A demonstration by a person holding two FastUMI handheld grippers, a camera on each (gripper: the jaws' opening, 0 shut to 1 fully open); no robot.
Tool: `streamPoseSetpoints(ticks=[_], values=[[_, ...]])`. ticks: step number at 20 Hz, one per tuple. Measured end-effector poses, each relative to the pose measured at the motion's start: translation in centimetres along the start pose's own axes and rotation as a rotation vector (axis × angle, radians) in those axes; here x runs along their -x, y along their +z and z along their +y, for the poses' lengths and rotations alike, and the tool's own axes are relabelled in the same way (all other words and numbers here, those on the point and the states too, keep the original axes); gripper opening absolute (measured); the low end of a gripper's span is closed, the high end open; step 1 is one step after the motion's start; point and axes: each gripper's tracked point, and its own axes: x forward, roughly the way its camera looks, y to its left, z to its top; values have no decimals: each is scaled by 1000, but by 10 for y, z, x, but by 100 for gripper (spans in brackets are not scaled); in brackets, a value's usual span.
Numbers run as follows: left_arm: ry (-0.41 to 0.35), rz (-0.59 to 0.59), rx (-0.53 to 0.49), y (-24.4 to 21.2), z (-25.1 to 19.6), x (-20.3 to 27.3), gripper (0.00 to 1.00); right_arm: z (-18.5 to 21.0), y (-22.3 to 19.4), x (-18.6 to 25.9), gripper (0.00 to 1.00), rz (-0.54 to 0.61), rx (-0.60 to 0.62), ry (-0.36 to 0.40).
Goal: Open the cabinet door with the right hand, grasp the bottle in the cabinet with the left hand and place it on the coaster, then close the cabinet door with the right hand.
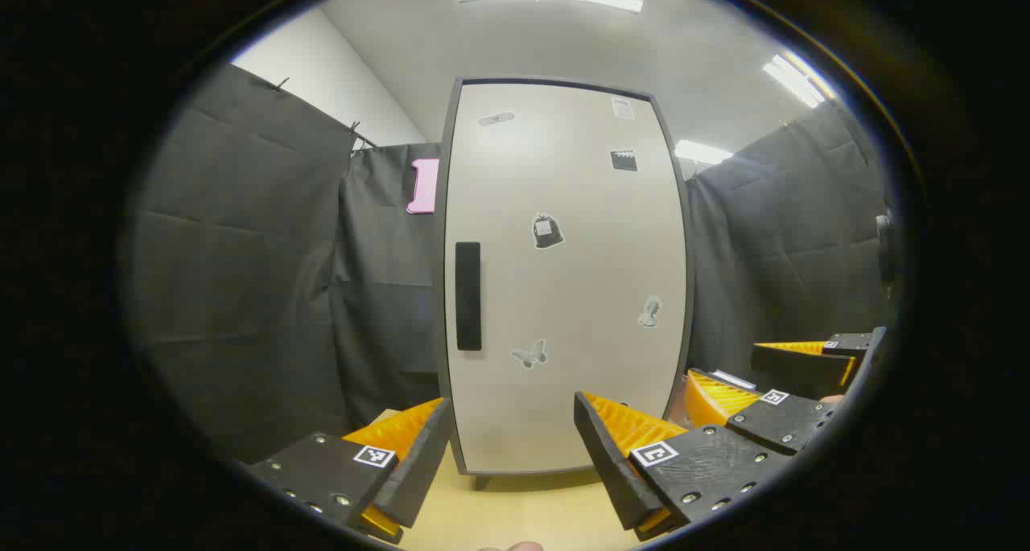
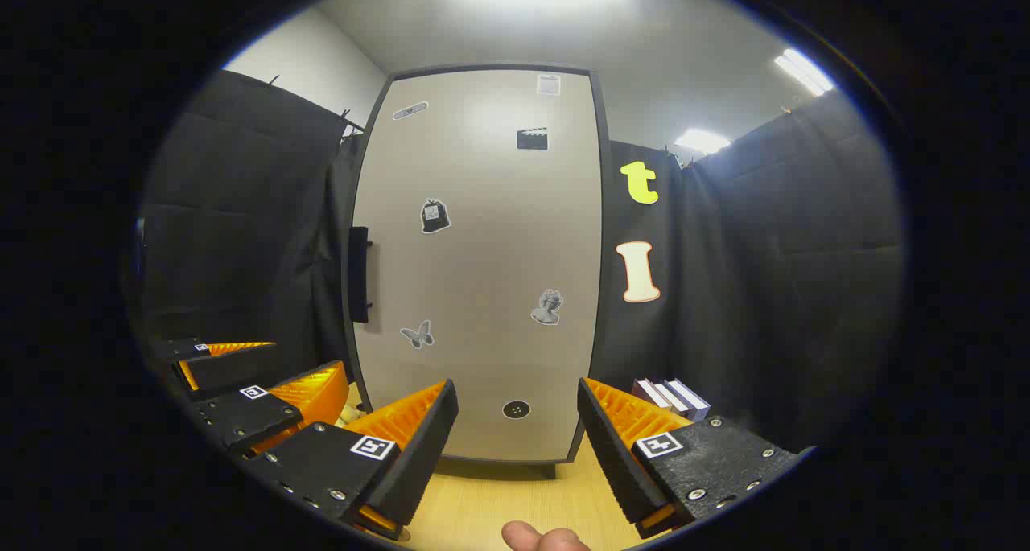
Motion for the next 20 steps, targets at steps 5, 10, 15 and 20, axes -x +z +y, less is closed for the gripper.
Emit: streamPoseSetpoints(ticks=[5, 10, 15, 20], values=[[0, -5, -13, 3, -1, 0, 89, 0, 1, -1, 92, -5, -1, 1], [23, 9, -10, -3, 19, -5, 89, -2, 4, -3, 92, -12, -20, -5], [23, 3, -16, 0, 22, -4, 89, -3, 1, -7, 92, 6, -35, -4], [13, 6, -17, 0, 21, -6, 90, 1, 5, -8, 92, -3, -34, 6]])
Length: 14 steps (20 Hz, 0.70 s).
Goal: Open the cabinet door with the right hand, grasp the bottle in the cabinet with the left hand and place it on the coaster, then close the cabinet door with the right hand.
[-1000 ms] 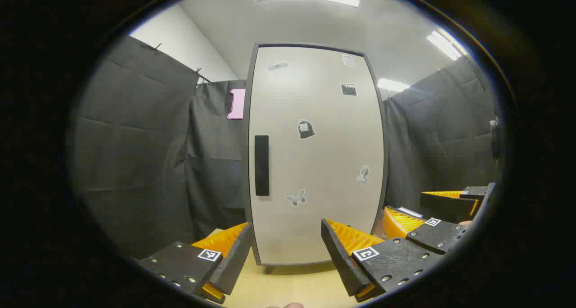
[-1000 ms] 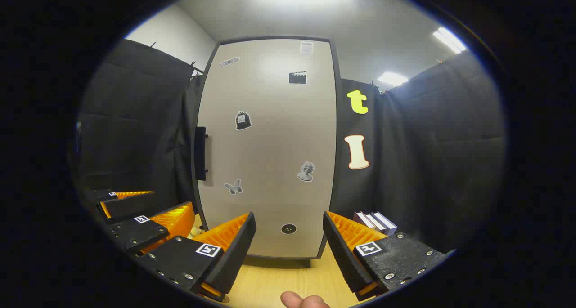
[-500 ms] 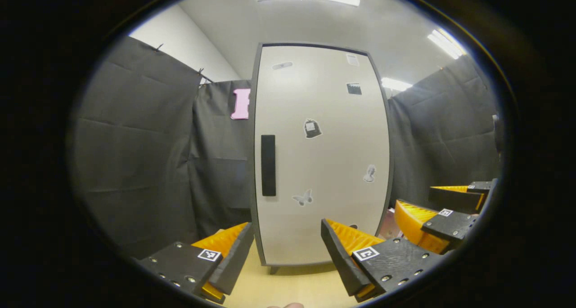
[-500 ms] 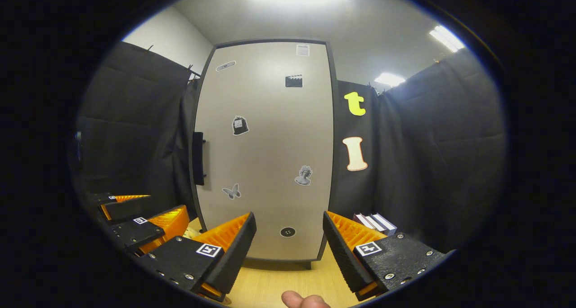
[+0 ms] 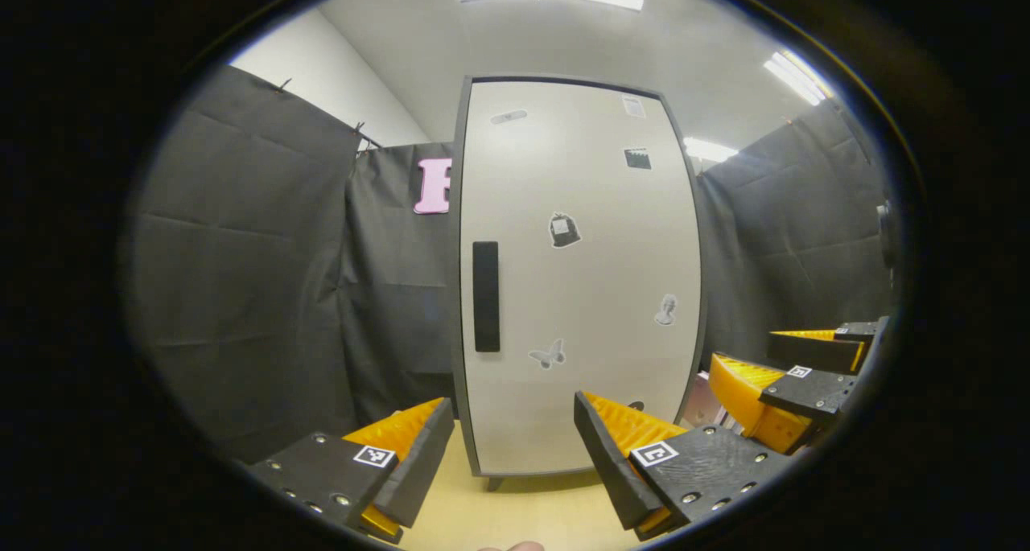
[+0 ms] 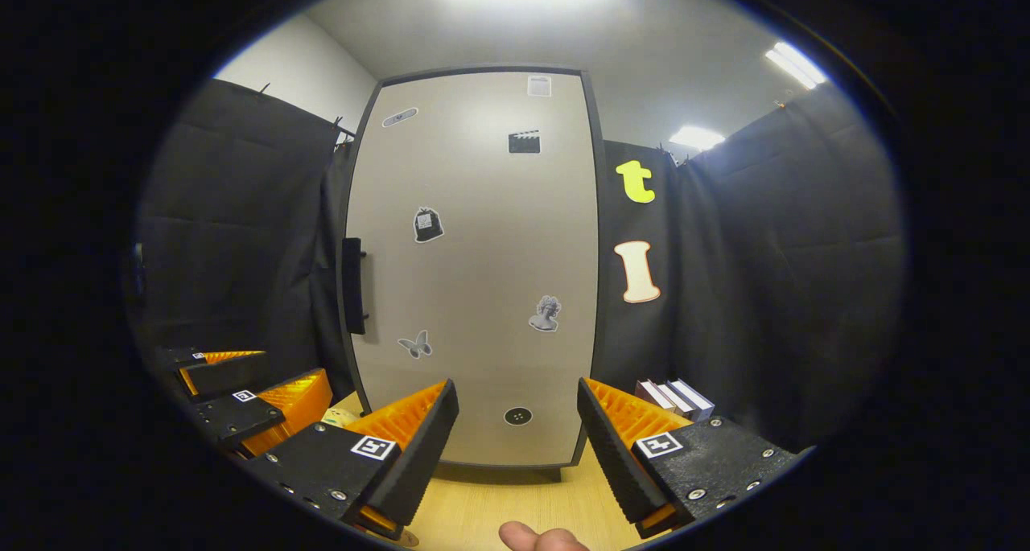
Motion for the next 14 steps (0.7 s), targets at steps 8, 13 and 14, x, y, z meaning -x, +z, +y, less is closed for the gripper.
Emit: streamPoseSetpoints(ticks=[8, 13, 14], values=[[11, -4, -3, 1, 13, 2, 89, 10, -6, -9, 93, 22, -7, 27], [21, 4, 1, -5, 28, 13, 89, 28, 1, -19, 93, 20, 6, 57], [22, 8, 9, -8, 32, 17, 89, 33, 4, -23, 93, 14, 9, 67]])
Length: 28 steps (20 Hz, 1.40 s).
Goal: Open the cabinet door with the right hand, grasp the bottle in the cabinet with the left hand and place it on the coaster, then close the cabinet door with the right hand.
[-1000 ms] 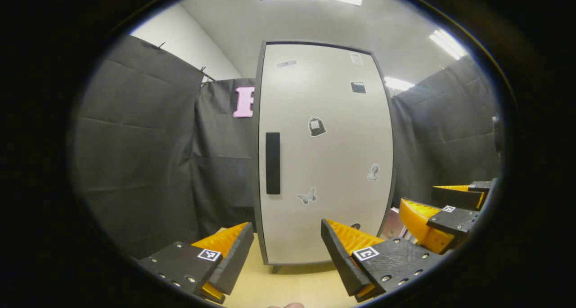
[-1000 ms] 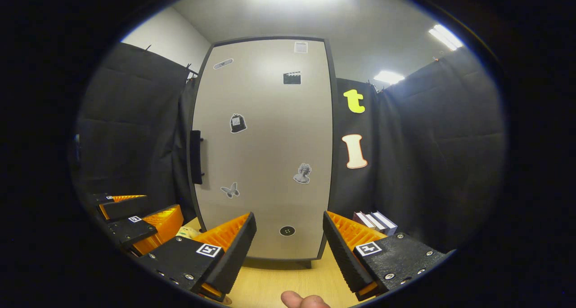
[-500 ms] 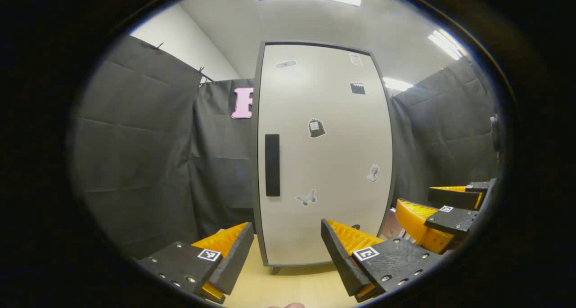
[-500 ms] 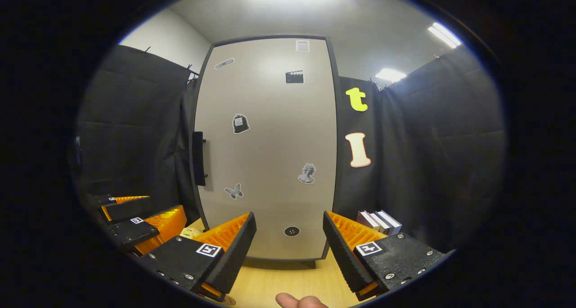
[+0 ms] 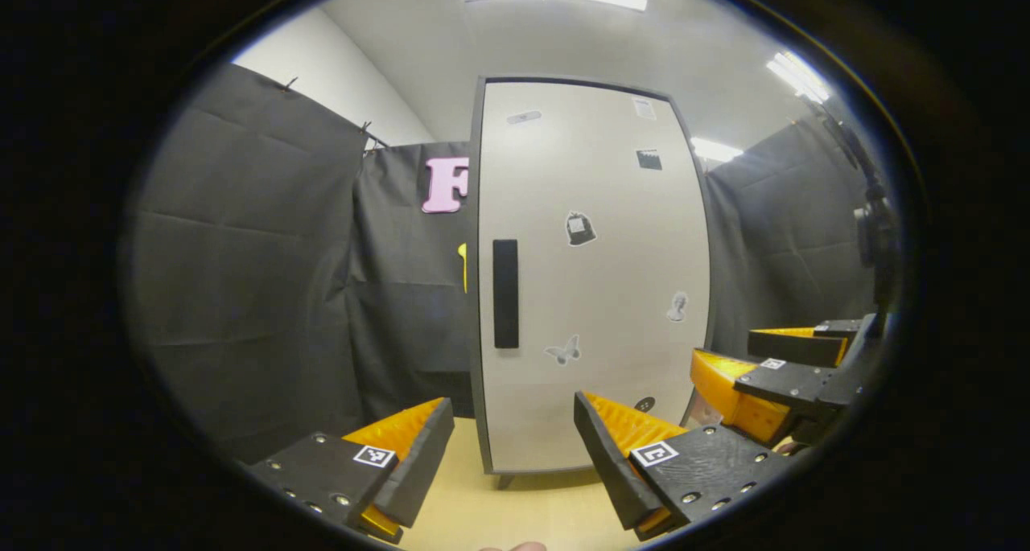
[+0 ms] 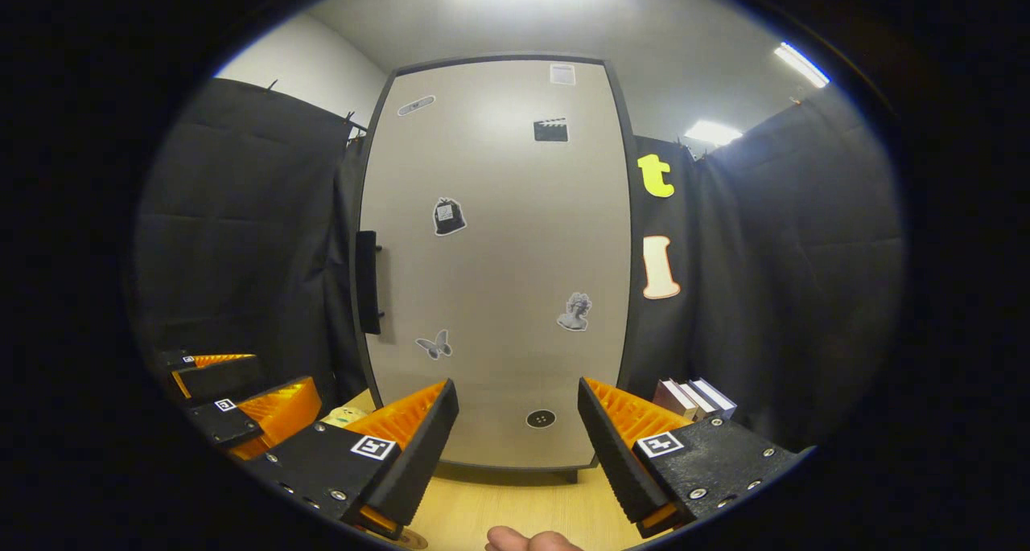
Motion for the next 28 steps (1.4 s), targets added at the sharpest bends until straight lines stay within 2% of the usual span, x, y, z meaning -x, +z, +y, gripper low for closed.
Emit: streamPoseSetpoints(ticks=[7, 16, 21, 23, 24, 25, 26, 28], values=[[53, 13, 5, -11, 46, 36, 90, 56, 15, -41, 93, -5, -6, 100], [212, 69, 36, -37, 121, 72, 90, 156, 32, -111, 93, 27, -4, 241], [231, 91, 67, -47, 128, 72, 89, 193, 33, -145, 90, 39, 10, 293], [245, 78, 60, -44, 131, 74, 90, 196, 25, -159, 84, 77, 8, 291], [252, 71, 62, -43, 133, 77, 90, 190, 19, -161, 71, 107, 19, 258], [256, 70, 65, -43, 133, 79, 89, 186, 22, -164, 60, 89, 22, 233], [261, 73, 67, -46, 135, 82, 89, 187, 20, -166, 34, 97, 26, 233], [271, 87, 71, -52, 140, 86, 89, 187, 21, -163, 29, 86, 24, 249]])
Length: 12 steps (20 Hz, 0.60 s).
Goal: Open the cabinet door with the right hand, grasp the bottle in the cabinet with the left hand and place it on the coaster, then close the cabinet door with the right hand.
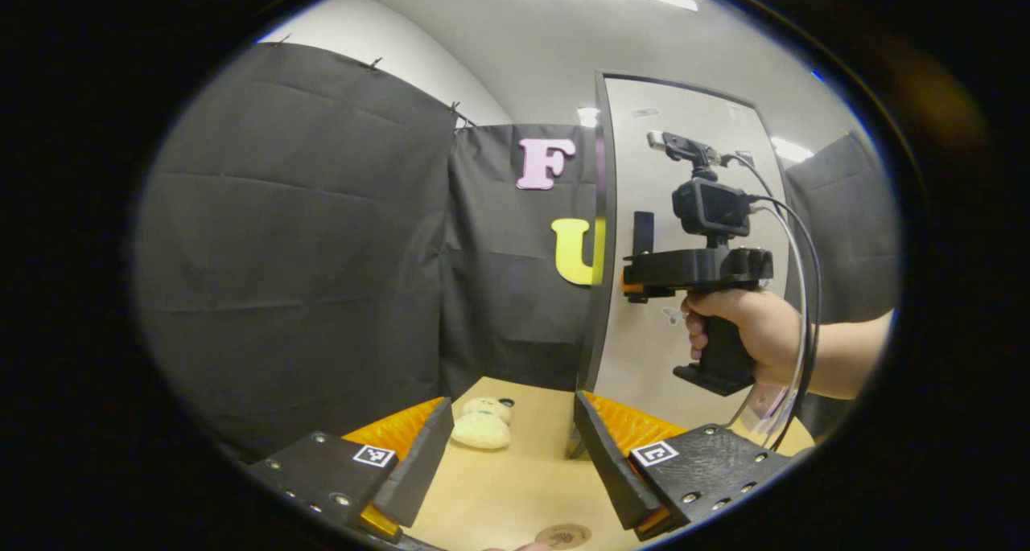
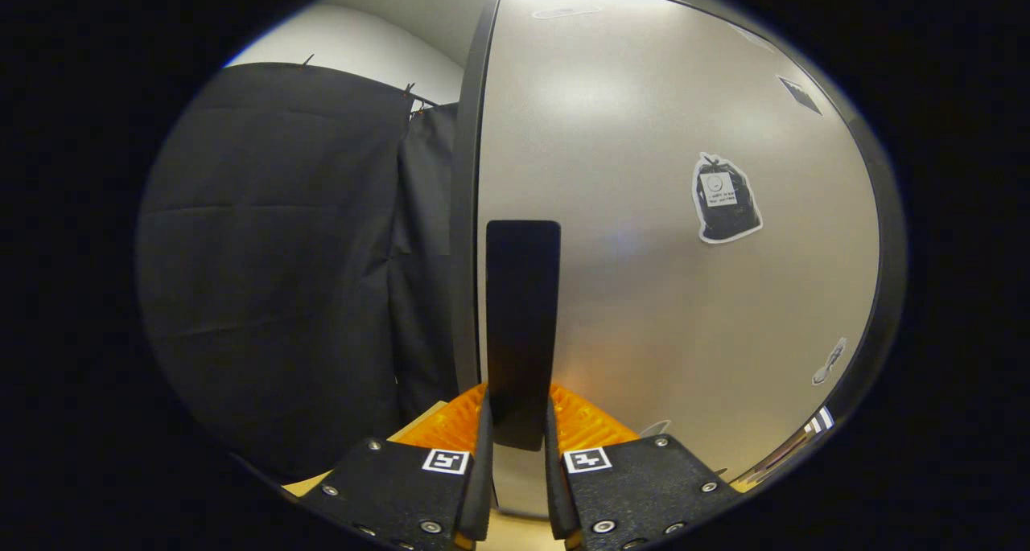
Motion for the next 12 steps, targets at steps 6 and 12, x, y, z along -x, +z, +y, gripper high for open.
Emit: streamPoseSetpoints(ticks=[6, 12], values=[[14, -20, -8, 10, 5, -14, 89, 2, -2, 7, 20, -27, 39, 58], [-29, -19, -1, 9, -9, -48, 89, 3, -4, 18, 20, -23, 23, 117]])
